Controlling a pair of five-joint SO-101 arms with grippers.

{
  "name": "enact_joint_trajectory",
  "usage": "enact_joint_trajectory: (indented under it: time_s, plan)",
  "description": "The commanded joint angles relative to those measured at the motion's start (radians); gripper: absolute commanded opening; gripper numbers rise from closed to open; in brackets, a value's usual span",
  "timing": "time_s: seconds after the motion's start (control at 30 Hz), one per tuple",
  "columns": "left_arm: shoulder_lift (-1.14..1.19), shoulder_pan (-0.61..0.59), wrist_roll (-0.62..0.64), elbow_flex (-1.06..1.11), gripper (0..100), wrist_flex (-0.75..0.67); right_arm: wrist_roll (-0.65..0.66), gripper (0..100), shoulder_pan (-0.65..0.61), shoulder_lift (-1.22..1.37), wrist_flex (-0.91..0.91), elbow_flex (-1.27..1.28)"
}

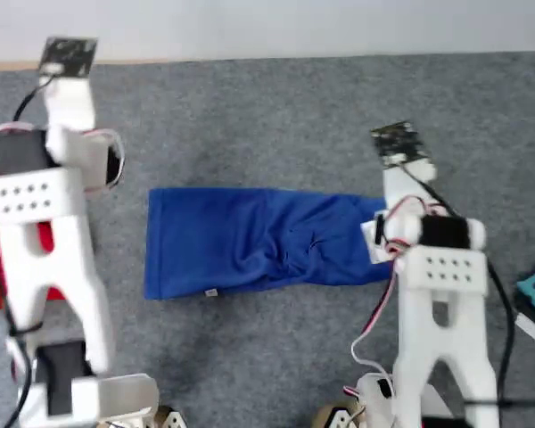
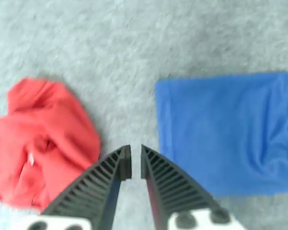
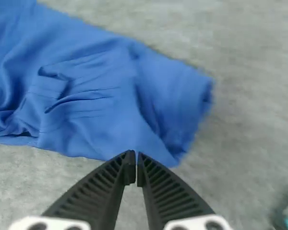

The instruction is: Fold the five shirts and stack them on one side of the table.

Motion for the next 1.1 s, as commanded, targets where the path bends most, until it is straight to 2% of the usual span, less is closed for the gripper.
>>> enact_joint_trajectory:
  time_s: [0.0, 0.23, 0.6, 0.87, 1.07]
  plan:
    - [-0.166, -0.072, 0.003, 0.124, 5, 0.025, -0.011, 1.0, -0.077, 0.073, -0.064, -0.052]
    - [-0.275, -0.173, -0.029, 0.243, 5, 0.025, -0.005, 1.0, -0.148, 0.176, -0.139, -0.049]
    - [-0.273, -0.19, -0.028, 0.254, 5, 0.025, 0.037, 1.0, -0.018, 0.512, -0.334, -0.051]
    - [-0.272, -0.187, -0.031, 0.254, 5, 0.025, 0.048, 0.9, 0.113, 0.584, -0.317, -0.046]
    - [-0.27, -0.184, -0.032, 0.254, 5, 0.023, 0.048, 0.9, 0.139, 0.519, -0.182, -0.103]
